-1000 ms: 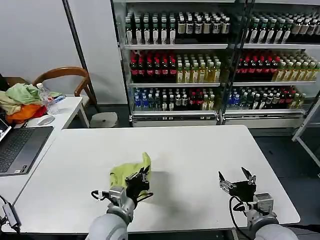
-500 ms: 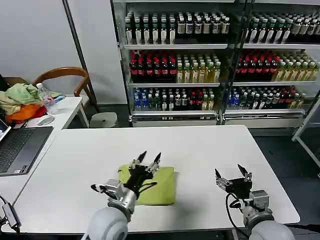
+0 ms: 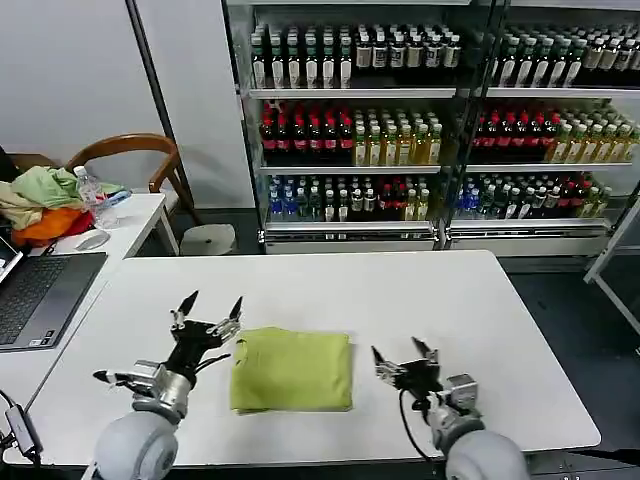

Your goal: Fold and organize the clothes.

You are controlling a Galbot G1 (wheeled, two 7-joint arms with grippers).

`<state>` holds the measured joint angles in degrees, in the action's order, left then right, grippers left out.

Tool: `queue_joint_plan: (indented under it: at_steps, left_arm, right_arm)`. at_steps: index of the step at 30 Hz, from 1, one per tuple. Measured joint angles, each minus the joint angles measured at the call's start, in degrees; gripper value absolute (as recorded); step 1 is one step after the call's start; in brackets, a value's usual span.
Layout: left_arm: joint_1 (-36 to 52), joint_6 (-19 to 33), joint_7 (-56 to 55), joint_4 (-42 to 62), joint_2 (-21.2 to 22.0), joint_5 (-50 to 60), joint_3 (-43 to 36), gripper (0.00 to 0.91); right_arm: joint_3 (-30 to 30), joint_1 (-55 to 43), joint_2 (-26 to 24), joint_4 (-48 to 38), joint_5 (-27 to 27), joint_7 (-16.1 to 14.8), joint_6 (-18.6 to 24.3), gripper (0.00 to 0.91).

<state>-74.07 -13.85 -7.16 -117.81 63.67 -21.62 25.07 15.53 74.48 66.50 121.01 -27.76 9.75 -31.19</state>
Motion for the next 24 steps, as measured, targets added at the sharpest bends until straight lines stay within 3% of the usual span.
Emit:
queue_joint_plan:
  at_steps: [12,13,14,15,24]
  left_arm:
    - [-2.6,2.3,1.4,2.4,-1.2,1.9,5.0,0.907]
    - [-2.6,2.4,1.5,2.6,-1.2,1.9,5.2,0.907]
    - [-2.7,2.5,1.5,2.7,-1.1,2.1,5.3,0.907]
    - [-2.7,2.6,1.5,2.9,-1.1,2.2,5.4,0.907]
    - [-3.7,3.0,1.5,3.6,-1.3,2.4,6.4,0.907]
  right_arm:
    - [-7.7,-5.0,1.4,-6.3,-11.7,1.1,-1.4,0.907]
    - [-8.1,-5.2,1.6,-6.9,-12.3,1.2,-1.4,0.484]
    - [-8.5,-5.4,1.7,-7.4,-13.0,1.2,-1.5,0.171]
    - [-8.9,-5.6,1.9,-7.9,-13.5,1.3,-1.5,0.0]
    - [-10.2,-6.8,2.1,-10.1,-16.9,1.4,-1.6,0.0]
